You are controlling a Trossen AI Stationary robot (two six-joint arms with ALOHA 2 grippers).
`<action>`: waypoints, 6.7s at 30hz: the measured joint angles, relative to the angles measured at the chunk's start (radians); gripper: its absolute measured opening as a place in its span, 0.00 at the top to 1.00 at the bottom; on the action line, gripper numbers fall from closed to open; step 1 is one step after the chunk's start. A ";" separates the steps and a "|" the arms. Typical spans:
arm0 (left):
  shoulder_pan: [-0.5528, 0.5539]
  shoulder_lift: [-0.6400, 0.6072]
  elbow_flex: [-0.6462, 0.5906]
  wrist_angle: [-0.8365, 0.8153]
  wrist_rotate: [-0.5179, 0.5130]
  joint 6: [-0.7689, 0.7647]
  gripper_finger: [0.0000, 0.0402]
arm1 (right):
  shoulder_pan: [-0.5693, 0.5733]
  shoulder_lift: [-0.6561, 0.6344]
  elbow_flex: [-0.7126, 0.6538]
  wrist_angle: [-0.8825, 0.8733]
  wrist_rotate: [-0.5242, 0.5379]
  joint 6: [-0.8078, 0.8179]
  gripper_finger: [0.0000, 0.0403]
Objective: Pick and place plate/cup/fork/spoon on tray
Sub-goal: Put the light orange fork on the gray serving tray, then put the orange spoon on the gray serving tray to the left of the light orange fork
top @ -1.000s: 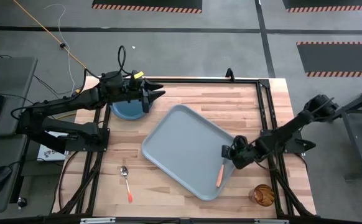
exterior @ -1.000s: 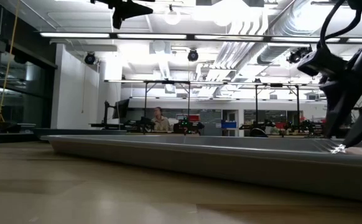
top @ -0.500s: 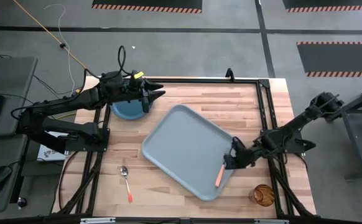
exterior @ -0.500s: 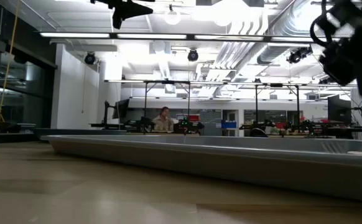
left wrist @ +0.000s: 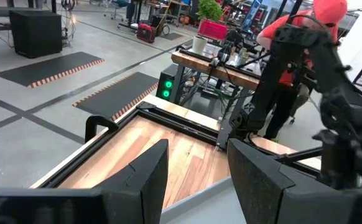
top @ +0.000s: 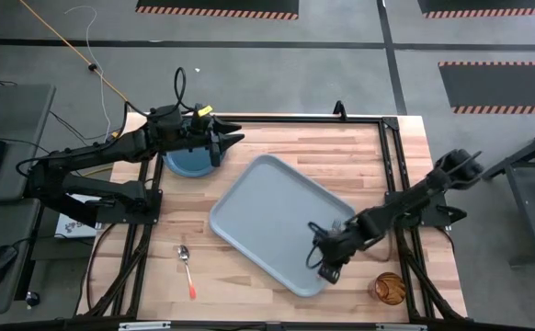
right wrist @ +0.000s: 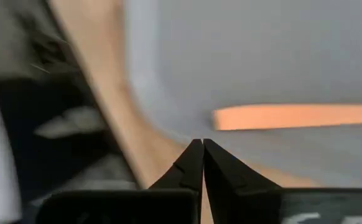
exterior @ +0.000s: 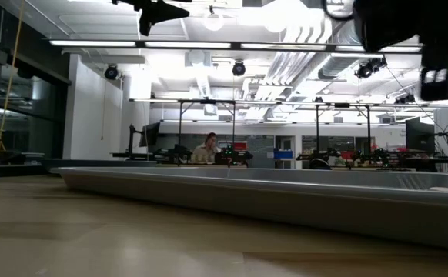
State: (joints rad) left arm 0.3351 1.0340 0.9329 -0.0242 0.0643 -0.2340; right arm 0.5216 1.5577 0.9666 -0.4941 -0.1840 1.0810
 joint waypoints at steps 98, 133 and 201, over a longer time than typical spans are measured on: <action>-0.002 0.000 0.000 -0.001 0.000 -0.002 0.61 | -0.057 0.003 0.098 -0.396 0.229 -0.244 1.00; -0.238 0.007 0.277 -0.891 0.003 -0.068 0.41 | -0.057 -0.797 -0.395 -0.153 0.593 0.149 1.00; -1.012 0.042 -0.559 -0.410 0.050 -0.883 0.97 | -0.058 -0.799 -0.396 -0.177 0.779 0.044 1.00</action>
State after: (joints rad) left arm -0.6772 1.0761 0.3738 -0.4339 0.1142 -1.1166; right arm 0.4641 0.7589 0.5709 -0.6716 0.5945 1.1252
